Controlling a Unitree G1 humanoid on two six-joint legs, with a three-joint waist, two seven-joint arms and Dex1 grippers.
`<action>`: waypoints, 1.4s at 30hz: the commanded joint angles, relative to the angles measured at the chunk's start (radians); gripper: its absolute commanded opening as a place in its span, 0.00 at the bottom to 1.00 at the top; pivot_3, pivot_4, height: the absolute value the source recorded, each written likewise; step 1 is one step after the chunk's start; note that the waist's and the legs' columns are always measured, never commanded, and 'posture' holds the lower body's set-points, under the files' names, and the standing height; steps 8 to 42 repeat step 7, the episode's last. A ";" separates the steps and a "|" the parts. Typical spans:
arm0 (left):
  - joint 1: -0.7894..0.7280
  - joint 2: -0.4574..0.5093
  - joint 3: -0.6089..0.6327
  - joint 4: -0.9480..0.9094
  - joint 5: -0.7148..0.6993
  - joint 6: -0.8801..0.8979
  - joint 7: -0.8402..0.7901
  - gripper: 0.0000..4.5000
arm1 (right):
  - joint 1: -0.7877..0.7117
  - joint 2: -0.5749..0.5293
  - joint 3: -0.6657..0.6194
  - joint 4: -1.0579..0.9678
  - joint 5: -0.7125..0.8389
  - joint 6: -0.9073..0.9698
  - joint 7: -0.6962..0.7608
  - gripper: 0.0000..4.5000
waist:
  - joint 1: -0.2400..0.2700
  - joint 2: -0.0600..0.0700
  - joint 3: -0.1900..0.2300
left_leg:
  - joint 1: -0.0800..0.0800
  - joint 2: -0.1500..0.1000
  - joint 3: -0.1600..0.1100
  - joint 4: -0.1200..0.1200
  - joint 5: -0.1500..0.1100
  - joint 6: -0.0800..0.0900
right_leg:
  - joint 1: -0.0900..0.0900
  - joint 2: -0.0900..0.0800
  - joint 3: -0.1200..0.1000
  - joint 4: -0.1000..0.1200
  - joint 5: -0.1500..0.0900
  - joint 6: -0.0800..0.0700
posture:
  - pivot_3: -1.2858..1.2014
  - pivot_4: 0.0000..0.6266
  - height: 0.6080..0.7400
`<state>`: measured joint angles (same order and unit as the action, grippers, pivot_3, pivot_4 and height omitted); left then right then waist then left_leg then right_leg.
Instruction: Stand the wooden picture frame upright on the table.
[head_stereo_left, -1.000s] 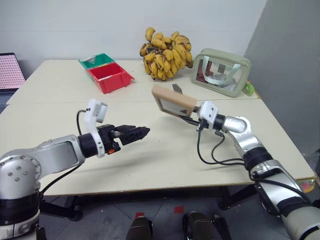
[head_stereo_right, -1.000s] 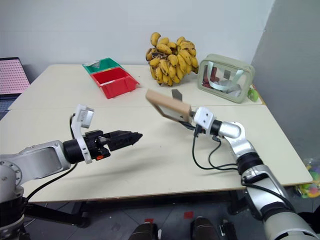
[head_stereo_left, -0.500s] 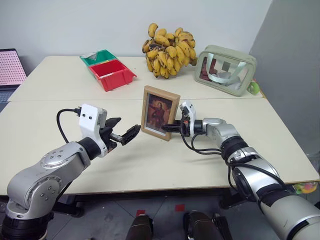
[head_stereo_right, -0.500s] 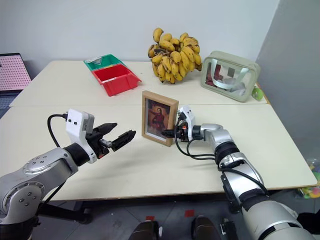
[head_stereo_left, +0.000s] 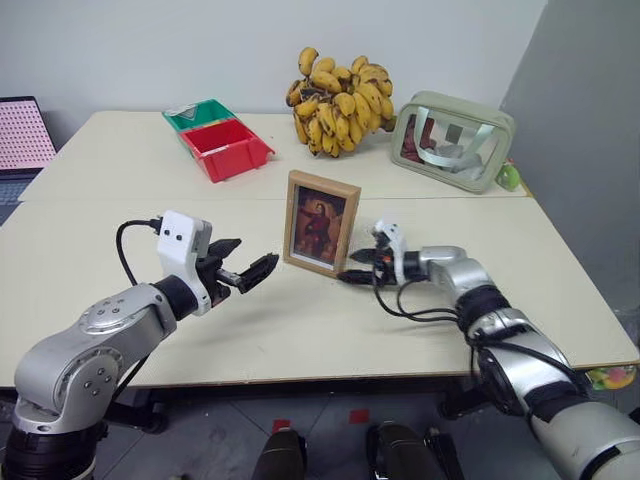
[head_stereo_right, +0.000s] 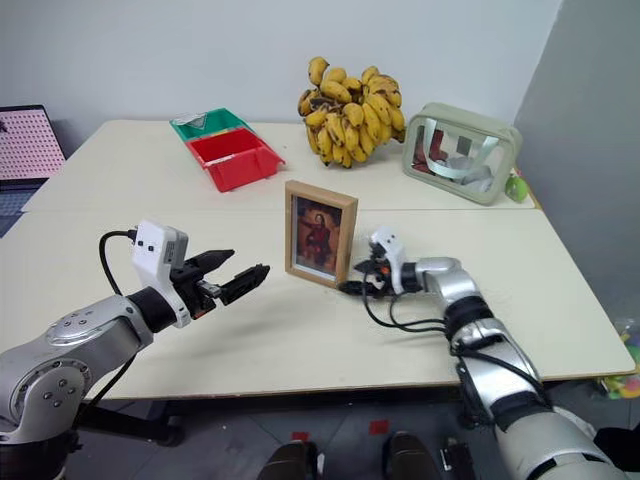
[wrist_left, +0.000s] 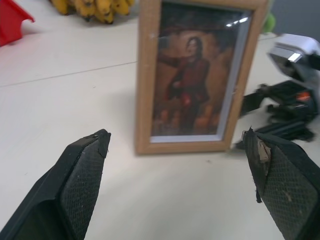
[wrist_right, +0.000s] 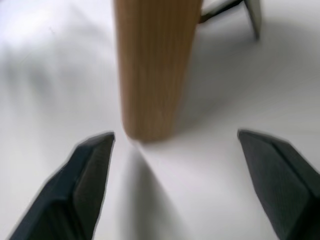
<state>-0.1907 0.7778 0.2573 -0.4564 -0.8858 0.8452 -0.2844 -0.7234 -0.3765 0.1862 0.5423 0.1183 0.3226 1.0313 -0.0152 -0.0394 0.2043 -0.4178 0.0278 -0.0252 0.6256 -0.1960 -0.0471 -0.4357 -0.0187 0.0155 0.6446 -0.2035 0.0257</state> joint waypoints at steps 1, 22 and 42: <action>-0.049 0.055 0.048 0.050 0.027 -0.004 -0.067 1.00 | 0.173 -0.090 -0.108 -0.590 0.053 0.353 -0.138 0.99 | 0.005 0.000 0.000 | 0.000 0.000 0.000 0.000 0.000 0.000 | -0.001 0.000 0.000 0.000 0.000 0.000 | 0.52 0.24 1.00; -0.089 0.177 0.060 0.157 0.046 0.003 -0.253 1.00 | 0.156 -0.004 -0.267 -1.019 0.222 0.790 -0.337 0.99 | -0.025 0.001 0.001 | 0.003 0.004 0.001 0.001 0.000 -0.001 | -0.005 0.001 -0.001 0.003 0.001 -0.003 | 0.52 0.24 1.00; -0.089 0.177 0.060 0.157 0.046 0.003 -0.253 1.00 | 0.156 -0.004 -0.267 -1.019 0.222 0.790 -0.337 0.99 | -0.025 0.001 0.001 | 0.003 0.004 0.001 0.001 0.000 -0.001 | -0.005 0.001 -0.001 0.003 0.001 -0.003 | 0.52 0.24 1.00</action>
